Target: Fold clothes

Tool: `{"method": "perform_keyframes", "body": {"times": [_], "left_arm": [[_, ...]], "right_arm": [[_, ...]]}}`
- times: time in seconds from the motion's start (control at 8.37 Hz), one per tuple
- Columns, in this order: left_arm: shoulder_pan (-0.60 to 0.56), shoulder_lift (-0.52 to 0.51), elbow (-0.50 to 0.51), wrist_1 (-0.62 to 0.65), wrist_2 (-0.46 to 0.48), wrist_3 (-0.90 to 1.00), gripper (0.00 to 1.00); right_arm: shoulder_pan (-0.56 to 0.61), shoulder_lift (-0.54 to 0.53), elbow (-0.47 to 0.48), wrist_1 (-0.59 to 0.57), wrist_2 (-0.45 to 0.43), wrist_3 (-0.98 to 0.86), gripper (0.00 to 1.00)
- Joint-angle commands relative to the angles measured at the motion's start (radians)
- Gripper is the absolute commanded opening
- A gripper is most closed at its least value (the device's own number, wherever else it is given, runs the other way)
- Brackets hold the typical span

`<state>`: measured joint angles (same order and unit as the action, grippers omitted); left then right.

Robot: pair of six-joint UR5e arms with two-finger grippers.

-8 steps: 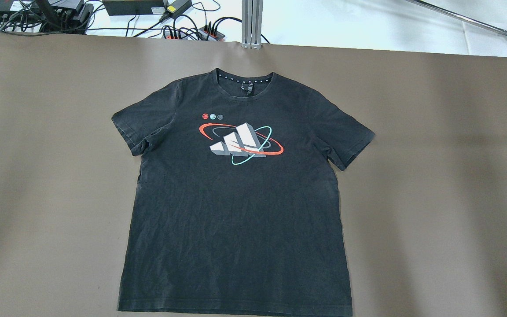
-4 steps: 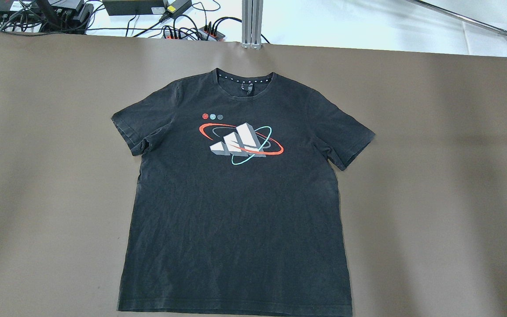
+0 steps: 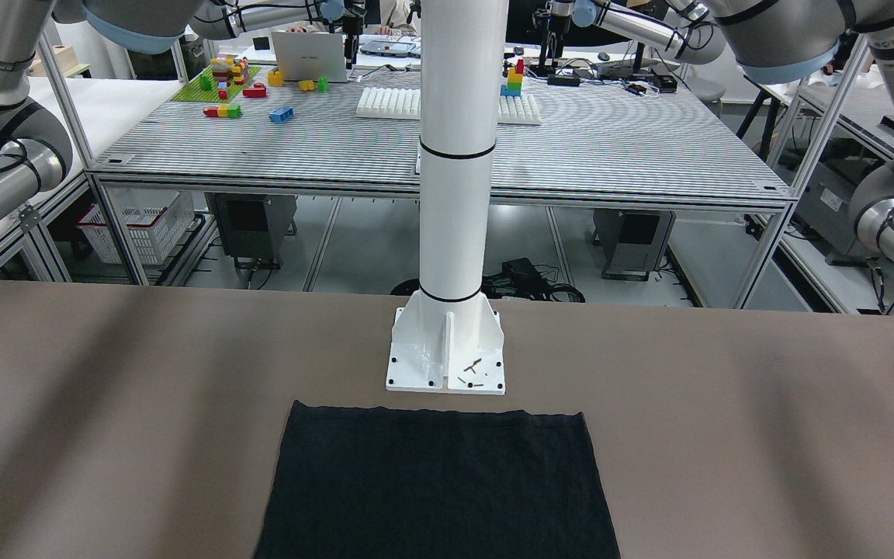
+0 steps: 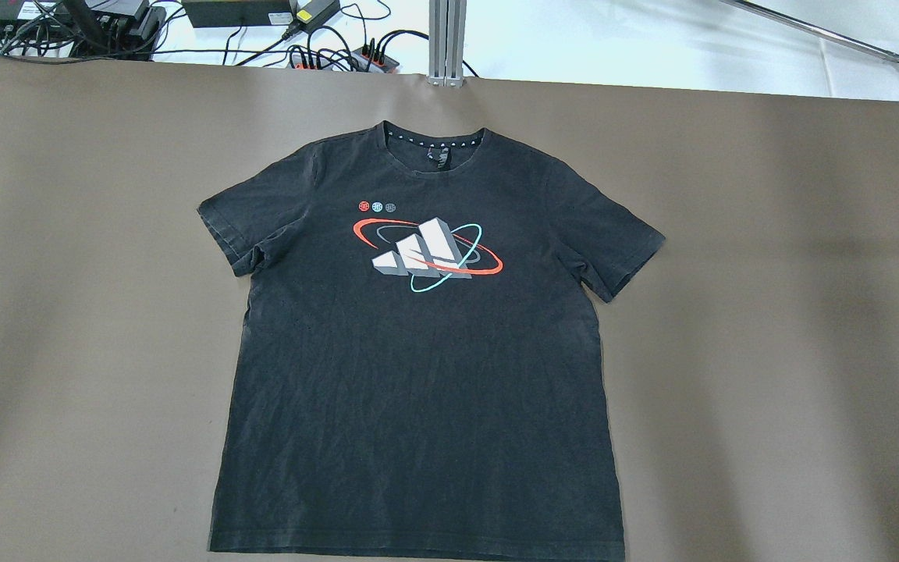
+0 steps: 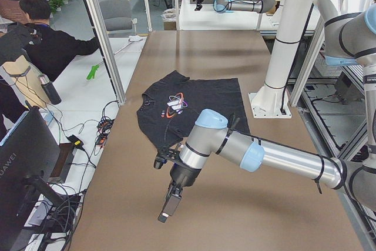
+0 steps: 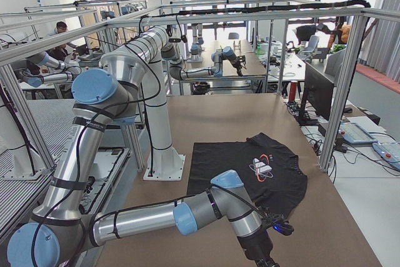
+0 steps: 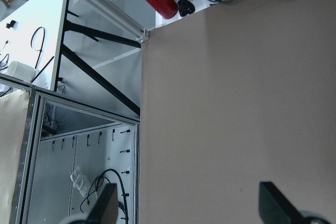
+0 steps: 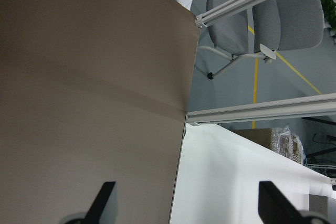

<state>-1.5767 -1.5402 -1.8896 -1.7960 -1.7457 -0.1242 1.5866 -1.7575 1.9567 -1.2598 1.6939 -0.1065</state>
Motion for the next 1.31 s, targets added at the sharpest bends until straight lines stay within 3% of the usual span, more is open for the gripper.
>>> {"method": "perform_keyframes", "body": {"times": [0.0,0.24,0.48,0.84,1.08,1.19], "left_arm": [[0.059,-0.071,0.107,-0.120,-0.017,-0.001,0.94],[0.119,-0.243,0.295,-0.146,-0.083,0.011,0.94],[0.200,-0.343,0.493,-0.314,-0.165,0.000,0.94],[0.321,-0.478,0.722,-0.495,-0.345,-0.261,0.94],[0.432,-0.541,0.858,-0.676,-0.344,-0.463,0.94],[0.466,-0.551,0.866,-0.706,-0.344,-0.533,0.94]], "right_arm": [[-0.014,0.073,-0.099,0.068,0.010,0.005,0.94],[-0.115,0.204,-0.232,0.069,0.038,0.060,0.94],[-0.260,0.321,-0.336,0.072,0.072,0.274,0.94],[-0.459,0.484,-0.464,0.085,0.072,0.448,0.95],[-0.560,0.493,-0.545,0.289,0.090,0.635,0.93],[-0.591,0.522,-0.597,0.353,0.120,0.677,0.93]]}}
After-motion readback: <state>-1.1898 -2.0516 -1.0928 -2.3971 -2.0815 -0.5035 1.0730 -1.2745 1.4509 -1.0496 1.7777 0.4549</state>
